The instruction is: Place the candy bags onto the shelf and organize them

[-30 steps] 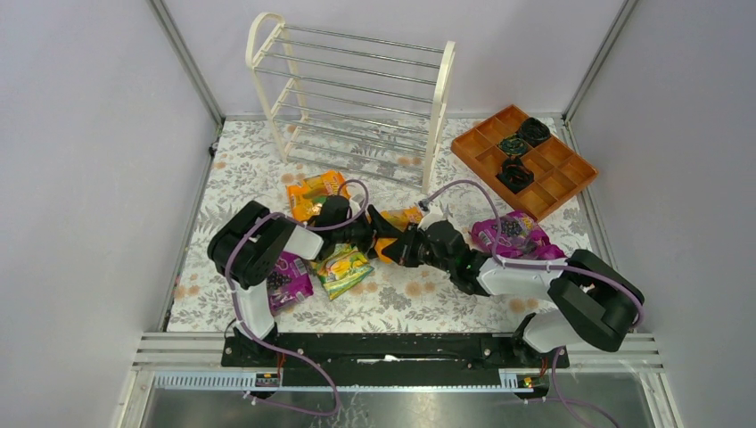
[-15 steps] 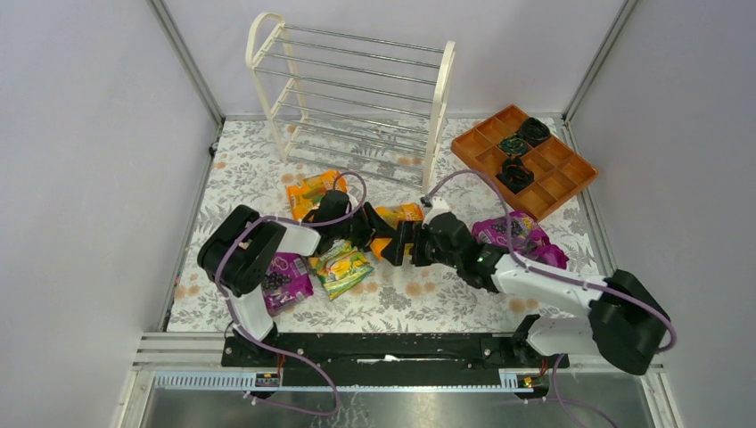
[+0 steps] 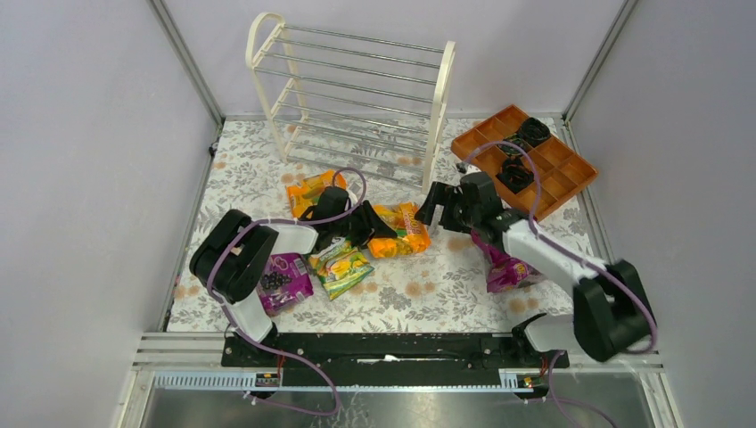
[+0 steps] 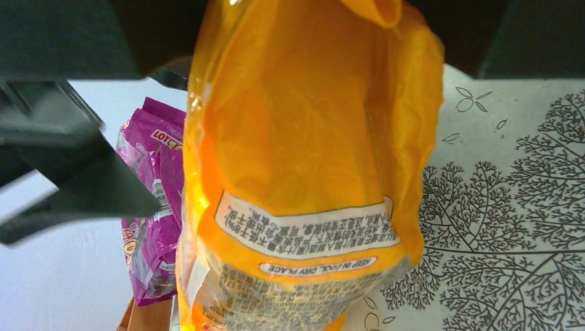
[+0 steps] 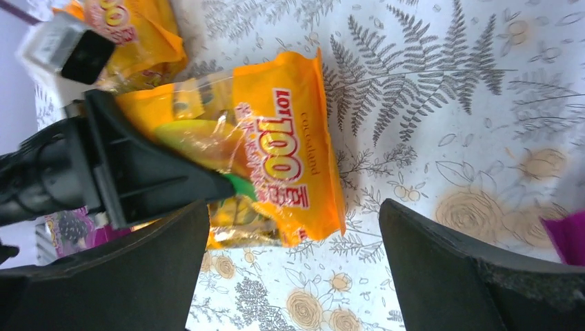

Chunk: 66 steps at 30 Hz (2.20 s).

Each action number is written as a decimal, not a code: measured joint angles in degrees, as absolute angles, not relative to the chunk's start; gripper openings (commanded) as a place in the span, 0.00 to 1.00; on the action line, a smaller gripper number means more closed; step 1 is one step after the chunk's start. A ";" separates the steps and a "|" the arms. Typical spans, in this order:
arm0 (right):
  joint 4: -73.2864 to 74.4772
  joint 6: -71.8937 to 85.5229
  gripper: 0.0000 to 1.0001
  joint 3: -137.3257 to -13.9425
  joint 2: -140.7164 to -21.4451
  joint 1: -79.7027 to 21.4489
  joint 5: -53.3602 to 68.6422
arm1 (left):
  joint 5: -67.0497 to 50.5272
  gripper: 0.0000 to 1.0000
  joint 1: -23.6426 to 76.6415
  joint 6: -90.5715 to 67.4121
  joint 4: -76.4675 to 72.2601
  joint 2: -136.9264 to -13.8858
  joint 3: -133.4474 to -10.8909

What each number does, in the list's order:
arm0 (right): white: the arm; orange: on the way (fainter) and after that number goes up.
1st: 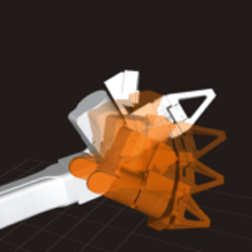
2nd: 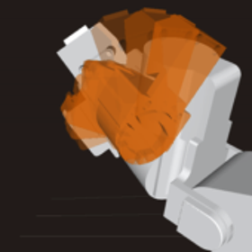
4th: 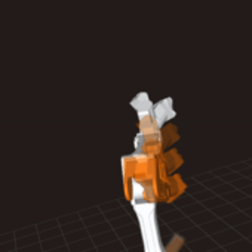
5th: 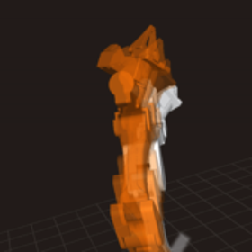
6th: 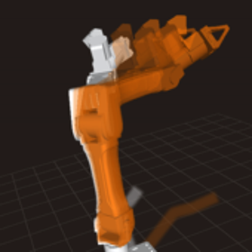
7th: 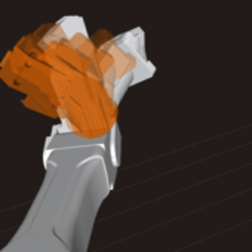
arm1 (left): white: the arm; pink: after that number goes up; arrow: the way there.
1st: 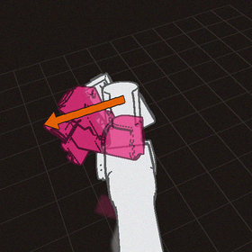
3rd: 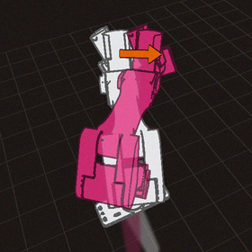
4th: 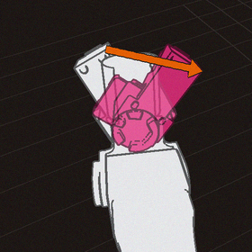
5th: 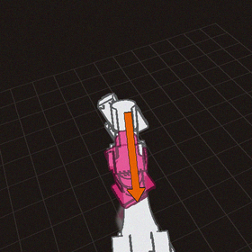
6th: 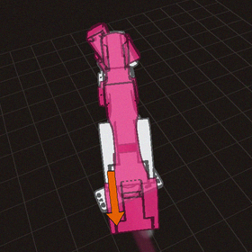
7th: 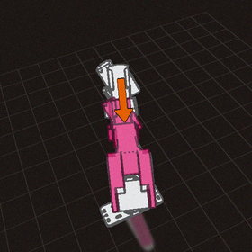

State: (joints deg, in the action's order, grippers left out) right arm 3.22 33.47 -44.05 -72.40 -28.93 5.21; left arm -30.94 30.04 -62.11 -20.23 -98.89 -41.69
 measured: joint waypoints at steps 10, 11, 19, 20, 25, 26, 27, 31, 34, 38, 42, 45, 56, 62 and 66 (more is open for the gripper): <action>-7.55 37.45 0.70 -47.37 -93.80 -21.15 22.52 | -31.24 0.61 30.04 -62.15 -20.12 -98.87 -41.69; -9.34 38.13 0.68 -47.37 -95.09 -20.95 23.92 | -31.38 0.66 30.04 -62.24 -20.10 -98.87 -41.71; -24.77 45.06 0.61 -42.48 -99.24 -20.91 31.94 | -33.28 0.90 29.30 -67.37 -23.73 -99.66 -41.98; -26.46 45.87 0.61 -41.67 -99.29 -20.73 32.32 | -33.45 0.88 29.17 -68.47 -24.64 -100.22 -41.98; -35.27 50.68 0.60 -37.39 -99.31 -20.23 33.74 | -33.56 0.65 28.34 -74.39 -30.52 -104.55 -41.63; -36.71 51.48 0.60 -36.69 -99.31 -20.18 33.89 | -33.54 0.61 28.27 -75.26 -31.35 -105.21 -41.41; -37.85 52.18 0.61 -36.14 -99.31 -20.14 34.06 | -33.43 0.59 28.27 -75.99 -32.12 -105.47 -41.08; -38.41 52.69 0.64 -35.66 -98.76 -20.10 33.93 | -33.23 0.48 28.29 -76.49 -32.84 -105.14 -40.56; -34.50 50.72 0.69 -35.77 -95.90 -20.10 33.28 | -33.36 0.42 28.08 -76.40 -32.60 -103.83 -40.14; -25.41 46.28 0.79 -37.21 -90.19 -20.23 31.81 | -34.76 0.40 27.35 -77.76 -34.11 -102.15 -39.11; -14.09 40.03 0.87 -40.60 -82.28 -20.64 27.92 | -35.94 0.39 24.77 -79.48 -34.52 -98.91 -37.65; -7.40 35.75 0.91 -41.91 -75.79 -20.69 23.83 | -36.75 0.39 22.72 -79.59 -32.62 -94.48 -37.60; 10.50 25.98 1.00 -41.47 -61.14 -20.69 10.79 | -39.29 0.36 14.55 -70.83 -12.19 -74.17 -54.57; 14.15 24.56 1.00 -41.47 -59.53 -20.69 9.10 | -36.84 0.37 13.28 -70.61 -12.40 -72.93 -65.36; 15.11 24.43 1.00 -41.47 -58.39 -20.69 9.04 | -32.51 0.31 15.57 -73.56 -14.72 -78.54 -72.58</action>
State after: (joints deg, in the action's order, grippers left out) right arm 15.11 24.43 -41.47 -58.39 -20.69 9.04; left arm -32.51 15.57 -73.56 -14.72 -78.54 -72.58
